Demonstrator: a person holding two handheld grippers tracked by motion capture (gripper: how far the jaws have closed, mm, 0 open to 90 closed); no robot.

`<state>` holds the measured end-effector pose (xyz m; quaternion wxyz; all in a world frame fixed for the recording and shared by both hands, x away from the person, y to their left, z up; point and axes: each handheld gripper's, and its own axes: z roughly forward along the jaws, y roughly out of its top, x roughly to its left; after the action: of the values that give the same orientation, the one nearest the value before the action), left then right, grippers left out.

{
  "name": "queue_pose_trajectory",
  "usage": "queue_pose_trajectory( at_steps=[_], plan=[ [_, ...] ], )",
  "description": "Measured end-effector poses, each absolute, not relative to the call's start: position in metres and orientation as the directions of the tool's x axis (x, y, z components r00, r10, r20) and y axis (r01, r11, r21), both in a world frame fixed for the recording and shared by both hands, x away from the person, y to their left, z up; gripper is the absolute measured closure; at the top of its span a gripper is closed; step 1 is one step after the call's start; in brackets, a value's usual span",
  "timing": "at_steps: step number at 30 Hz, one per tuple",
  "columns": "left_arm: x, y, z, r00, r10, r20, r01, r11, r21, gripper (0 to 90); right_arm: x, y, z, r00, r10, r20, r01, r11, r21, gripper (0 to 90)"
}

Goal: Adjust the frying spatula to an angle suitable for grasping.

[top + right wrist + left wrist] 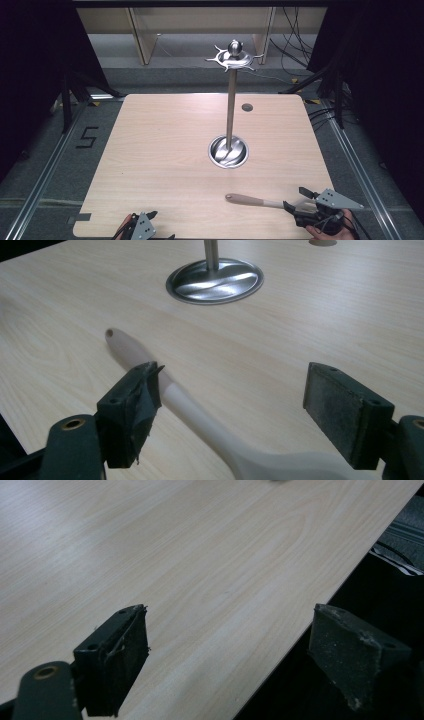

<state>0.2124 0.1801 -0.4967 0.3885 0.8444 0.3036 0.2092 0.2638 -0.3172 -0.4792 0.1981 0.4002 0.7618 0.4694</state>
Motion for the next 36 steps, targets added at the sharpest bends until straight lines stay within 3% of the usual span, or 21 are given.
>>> queue_pose_trajectory(
  at_steps=[14,18,22,29,36],
  plan=[
    [0.213,0.179,-0.498,0.727,0.679,0.097,0.364,-0.501,0.785,15.3,0.263,-0.311,-0.473,-0.620,0.781,0.074,0.451,0.277,0.849,24.4],
    [0.213,0.179,-0.498,0.720,0.687,0.103,0.372,-0.506,0.778,15.3,0.267,-0.310,-0.468,-0.643,0.766,0.008,0.425,0.349,0.836,24.9],
    [0.213,0.179,-0.497,0.722,0.684,0.106,0.372,-0.513,0.774,15.3,0.268,-0.308,-0.465,-0.651,0.758,0.023,0.446,0.358,0.820,26.6],
    [0.214,0.181,-0.496,0.734,0.667,0.124,0.362,-0.539,0.760,15.3,0.282,-0.299,-0.458,-0.719,0.688,-0.093,0.414,0.533,0.738,31.3],
    [0.215,0.181,-0.496,0.733,0.670,0.119,0.370,-0.539,0.757,15.3,0.291,-0.280,-0.461,-0.767,0.635,-0.087,0.449,0.629,0.634,35.9]
  ],
)
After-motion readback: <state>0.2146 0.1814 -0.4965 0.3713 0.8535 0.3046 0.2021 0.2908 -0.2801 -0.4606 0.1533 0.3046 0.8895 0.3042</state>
